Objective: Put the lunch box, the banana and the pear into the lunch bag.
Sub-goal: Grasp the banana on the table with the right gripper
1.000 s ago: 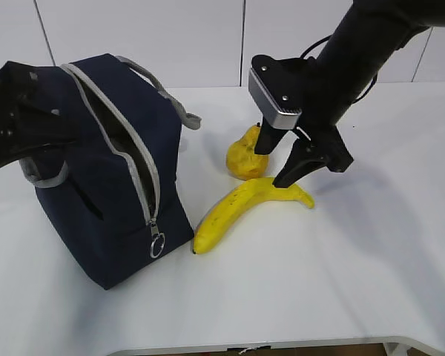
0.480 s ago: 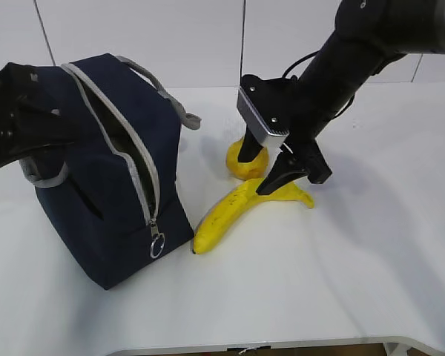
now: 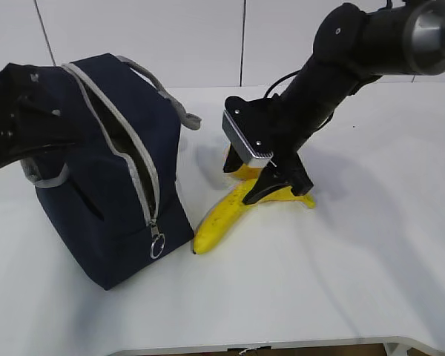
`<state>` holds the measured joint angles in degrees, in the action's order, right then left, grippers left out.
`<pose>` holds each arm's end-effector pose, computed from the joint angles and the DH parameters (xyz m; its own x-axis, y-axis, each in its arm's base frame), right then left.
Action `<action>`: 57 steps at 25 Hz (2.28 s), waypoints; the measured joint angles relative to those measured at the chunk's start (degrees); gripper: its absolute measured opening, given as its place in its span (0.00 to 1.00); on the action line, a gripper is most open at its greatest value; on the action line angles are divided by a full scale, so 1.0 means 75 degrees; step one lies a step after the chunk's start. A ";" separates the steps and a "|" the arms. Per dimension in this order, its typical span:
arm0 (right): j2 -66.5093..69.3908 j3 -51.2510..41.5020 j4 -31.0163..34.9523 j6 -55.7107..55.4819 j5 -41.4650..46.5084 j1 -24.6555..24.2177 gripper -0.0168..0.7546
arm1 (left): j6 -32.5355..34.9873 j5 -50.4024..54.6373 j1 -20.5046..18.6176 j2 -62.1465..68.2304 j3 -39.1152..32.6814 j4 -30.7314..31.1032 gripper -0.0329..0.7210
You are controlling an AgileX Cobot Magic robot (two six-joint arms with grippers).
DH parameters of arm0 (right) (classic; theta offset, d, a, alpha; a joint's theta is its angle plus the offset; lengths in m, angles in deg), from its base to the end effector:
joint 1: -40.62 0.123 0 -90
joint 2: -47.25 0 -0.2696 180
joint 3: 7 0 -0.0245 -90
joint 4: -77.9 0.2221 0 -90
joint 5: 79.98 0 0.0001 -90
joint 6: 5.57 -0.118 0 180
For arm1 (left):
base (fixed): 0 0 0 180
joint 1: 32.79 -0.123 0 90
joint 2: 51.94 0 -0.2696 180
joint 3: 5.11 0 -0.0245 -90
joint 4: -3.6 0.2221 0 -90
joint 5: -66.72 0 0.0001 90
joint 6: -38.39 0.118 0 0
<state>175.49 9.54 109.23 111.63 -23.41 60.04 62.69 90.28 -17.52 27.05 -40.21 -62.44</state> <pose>0.3710 0.1851 0.1732 0.5442 -0.7526 -0.3709 -0.8342 -0.4379 -0.3353 0.2319 -0.1081 0.2577 -0.7595 -0.4108 -0.5043 0.0655 0.7231 -0.6876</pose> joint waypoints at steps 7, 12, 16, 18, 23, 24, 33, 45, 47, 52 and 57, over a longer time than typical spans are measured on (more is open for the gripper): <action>0.0185 0.0000 0.0196 0.0234 -0.0087 0.0092 0.69 | 0.0000 0.0060 0.0000 0.0000 0.0000 0.0000 0.06; 0.0209 0.0000 0.0209 0.0263 -0.0127 0.0092 0.69 | 0.0000 0.0074 0.0000 0.0000 0.0000 0.0000 0.06; 0.0346 0.0000 0.0226 0.0263 -0.0148 0.0092 0.69 | 0.0000 0.0074 0.0000 0.0000 0.0000 0.0000 0.06; 0.0432 0.0000 0.0226 0.0263 -0.0148 0.0095 0.69 | 0.0000 0.0074 0.0000 0.0000 0.0000 0.0000 0.06; 0.0522 0.0000 0.0226 0.0263 -0.0148 0.0095 0.69 | 0.0014 0.0114 0.0000 0.0000 0.0000 0.0000 0.06; 0.0522 0.0000 0.0226 0.0263 -0.0148 0.0095 0.69 | 0.0014 0.0114 0.0000 0.0000 0.0000 0.0000 0.06; 0.0620 0.0000 0.0226 0.0263 -0.0095 0.0095 0.69 | 0.0026 0.0162 0.0000 0.0000 0.0013 0.0000 0.06; 0.0726 0.0000 0.0274 0.0263 -0.0166 0.0095 0.65 | 0.0026 0.0192 0.0000 0.0000 0.0013 0.0012 0.06; 0.0742 0.0000 0.0274 0.0263 -0.0183 0.0095 0.61 | 0.0026 0.0223 0.0000 0.0000 0.0013 0.0012 0.06; 0.0742 0.0000 0.0274 0.0263 -0.0183 0.0095 0.50 | 0.0026 0.0223 0.0000 0.0000 0.0013 0.0012 0.06; 0.0742 0.0000 0.0274 0.0249 -0.0155 0.0095 0.42 | 0.0026 0.0223 0.0000 0.0000 0.0013 0.0012 0.06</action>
<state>181.06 9.54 111.28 113.50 -24.58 60.76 62.89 91.95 -17.52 27.05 -40.12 -62.35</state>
